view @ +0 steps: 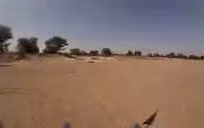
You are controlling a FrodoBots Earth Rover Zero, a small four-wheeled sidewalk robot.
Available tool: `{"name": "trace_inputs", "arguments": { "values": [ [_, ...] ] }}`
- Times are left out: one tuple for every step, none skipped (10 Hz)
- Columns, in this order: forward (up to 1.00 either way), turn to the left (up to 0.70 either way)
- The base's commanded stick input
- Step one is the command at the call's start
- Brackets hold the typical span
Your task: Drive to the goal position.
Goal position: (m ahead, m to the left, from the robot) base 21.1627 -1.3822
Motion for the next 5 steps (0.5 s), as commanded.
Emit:
{"name": "trace_inputs", "arguments": {
  "values": [
    [0.50,0.49],
    [0.50,0.50],
    [0.50,0.00],
    [0.50,0.00],
    [0.50,0.00]
  ]
}}
